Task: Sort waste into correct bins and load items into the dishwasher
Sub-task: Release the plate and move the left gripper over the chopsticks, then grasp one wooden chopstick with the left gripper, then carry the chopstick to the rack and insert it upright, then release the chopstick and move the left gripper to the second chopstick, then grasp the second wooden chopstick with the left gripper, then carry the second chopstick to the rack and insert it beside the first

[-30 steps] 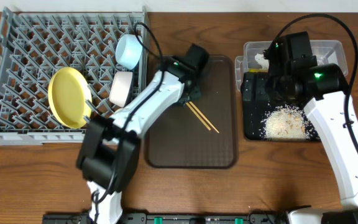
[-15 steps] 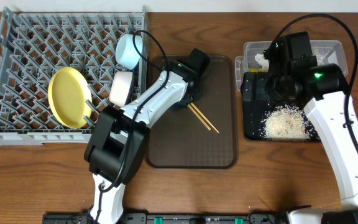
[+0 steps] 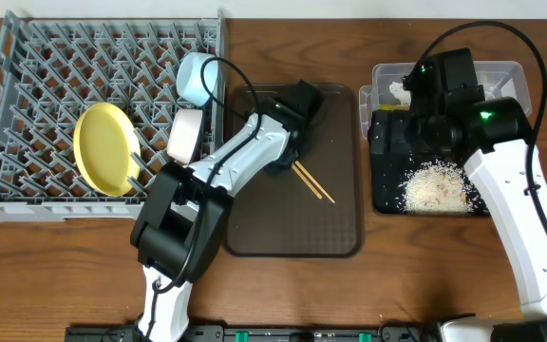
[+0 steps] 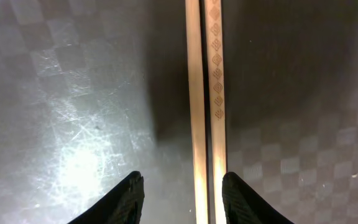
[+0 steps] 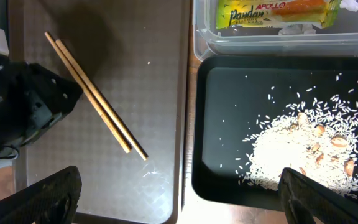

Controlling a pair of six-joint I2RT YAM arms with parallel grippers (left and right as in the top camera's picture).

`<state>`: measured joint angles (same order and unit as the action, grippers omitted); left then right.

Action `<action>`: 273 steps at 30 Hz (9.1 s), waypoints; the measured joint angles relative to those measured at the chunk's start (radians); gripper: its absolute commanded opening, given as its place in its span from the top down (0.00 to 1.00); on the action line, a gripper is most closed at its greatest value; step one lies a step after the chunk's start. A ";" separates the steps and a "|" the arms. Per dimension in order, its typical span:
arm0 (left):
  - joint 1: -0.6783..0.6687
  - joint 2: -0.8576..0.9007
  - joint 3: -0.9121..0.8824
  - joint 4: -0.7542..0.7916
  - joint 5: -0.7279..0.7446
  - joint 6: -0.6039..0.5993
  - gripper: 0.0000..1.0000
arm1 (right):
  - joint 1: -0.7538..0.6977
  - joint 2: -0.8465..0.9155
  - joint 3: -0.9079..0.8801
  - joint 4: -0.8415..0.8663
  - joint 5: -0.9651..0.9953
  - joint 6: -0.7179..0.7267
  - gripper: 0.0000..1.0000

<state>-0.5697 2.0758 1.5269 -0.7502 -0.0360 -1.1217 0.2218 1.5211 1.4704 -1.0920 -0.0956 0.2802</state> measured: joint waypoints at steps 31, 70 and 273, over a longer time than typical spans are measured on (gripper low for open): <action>-0.001 0.014 -0.104 0.187 0.037 -0.060 0.92 | 0.000 0.000 0.000 0.000 0.000 0.000 0.01; 0.326 -0.562 -0.141 -0.019 -0.454 1.033 0.92 | 0.000 0.000 0.000 0.000 0.000 0.000 0.01; 0.571 -0.209 0.183 -0.225 -0.224 1.284 0.92 | 0.000 0.000 0.000 0.000 0.000 0.000 0.01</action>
<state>0.0017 1.8668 1.7096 -0.9756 -0.2600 0.1619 0.2218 1.5211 1.4700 -1.0920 -0.0952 0.2802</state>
